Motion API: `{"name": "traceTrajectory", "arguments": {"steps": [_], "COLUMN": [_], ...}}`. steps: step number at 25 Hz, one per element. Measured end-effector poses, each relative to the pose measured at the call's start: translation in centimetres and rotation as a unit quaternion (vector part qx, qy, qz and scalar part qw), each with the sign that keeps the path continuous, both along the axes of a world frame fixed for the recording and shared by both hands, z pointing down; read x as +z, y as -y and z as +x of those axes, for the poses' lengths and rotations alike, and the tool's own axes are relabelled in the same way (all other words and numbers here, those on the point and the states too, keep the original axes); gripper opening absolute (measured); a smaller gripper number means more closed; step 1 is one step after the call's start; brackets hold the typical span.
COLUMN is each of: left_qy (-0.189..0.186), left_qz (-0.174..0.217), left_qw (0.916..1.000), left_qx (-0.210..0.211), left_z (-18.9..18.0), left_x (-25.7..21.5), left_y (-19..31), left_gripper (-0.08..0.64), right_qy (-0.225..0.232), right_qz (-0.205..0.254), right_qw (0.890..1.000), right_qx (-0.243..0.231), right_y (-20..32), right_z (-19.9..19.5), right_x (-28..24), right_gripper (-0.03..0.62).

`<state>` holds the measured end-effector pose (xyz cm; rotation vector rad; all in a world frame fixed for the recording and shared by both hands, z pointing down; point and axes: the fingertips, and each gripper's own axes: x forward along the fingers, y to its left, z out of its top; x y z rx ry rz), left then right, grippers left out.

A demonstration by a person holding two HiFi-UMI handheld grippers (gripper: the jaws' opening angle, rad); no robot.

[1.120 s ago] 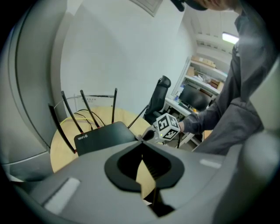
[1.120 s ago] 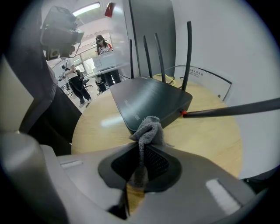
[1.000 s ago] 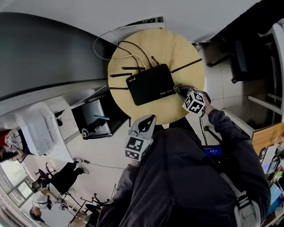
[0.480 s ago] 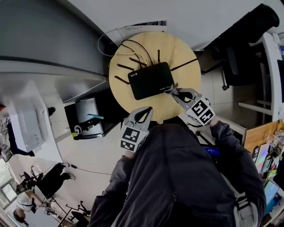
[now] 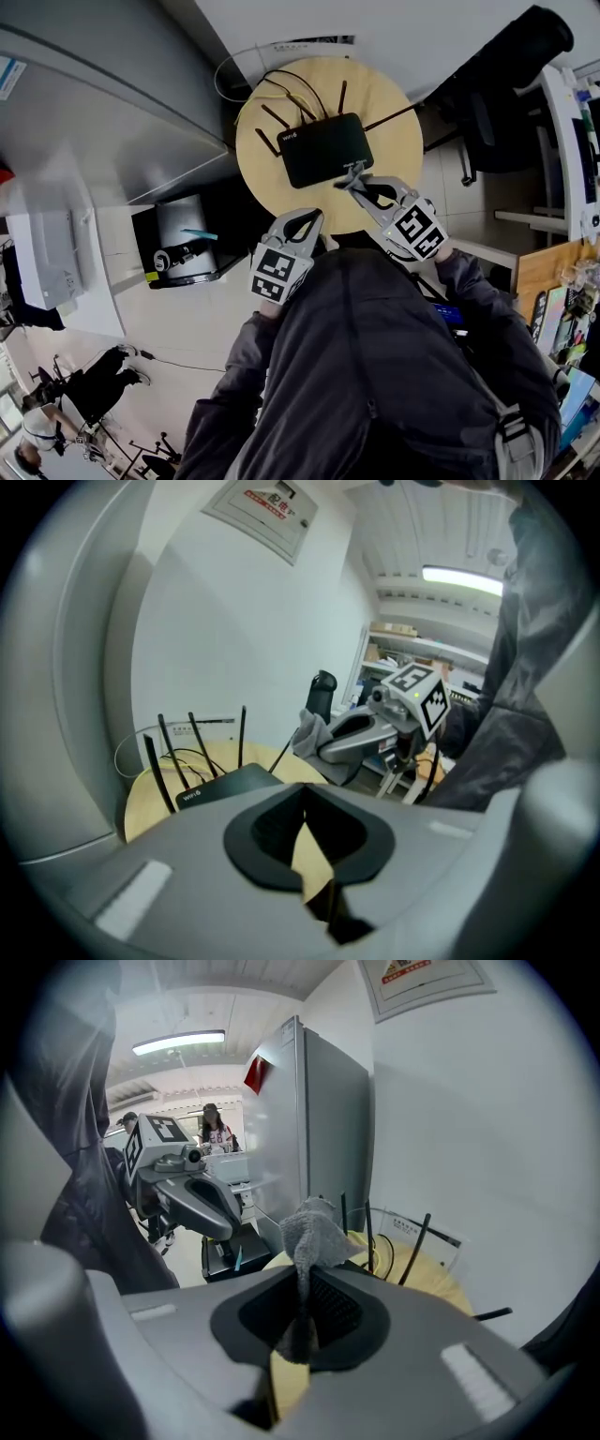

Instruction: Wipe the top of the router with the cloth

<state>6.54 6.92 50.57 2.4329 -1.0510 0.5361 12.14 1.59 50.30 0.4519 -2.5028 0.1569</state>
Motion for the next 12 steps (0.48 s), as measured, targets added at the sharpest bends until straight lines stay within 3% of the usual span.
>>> {"name": "traceTrajectory", "arguments": {"steps": [12], "left_qy": [-0.006], "left_qz": [0.016], "left_qw": [0.9998], "left_qx": [0.007], "left_z": [-1.9], "left_x": [-0.1], "left_y": [-2.3], "left_gripper": [0.0], "right_qy": [-0.002], "right_qz": [0.033], "right_qw": [0.999], "right_qx": [-0.003], "right_y": [-3.2], "right_z": [-3.1], "right_x": [-1.7], "right_gripper": [0.026]}}
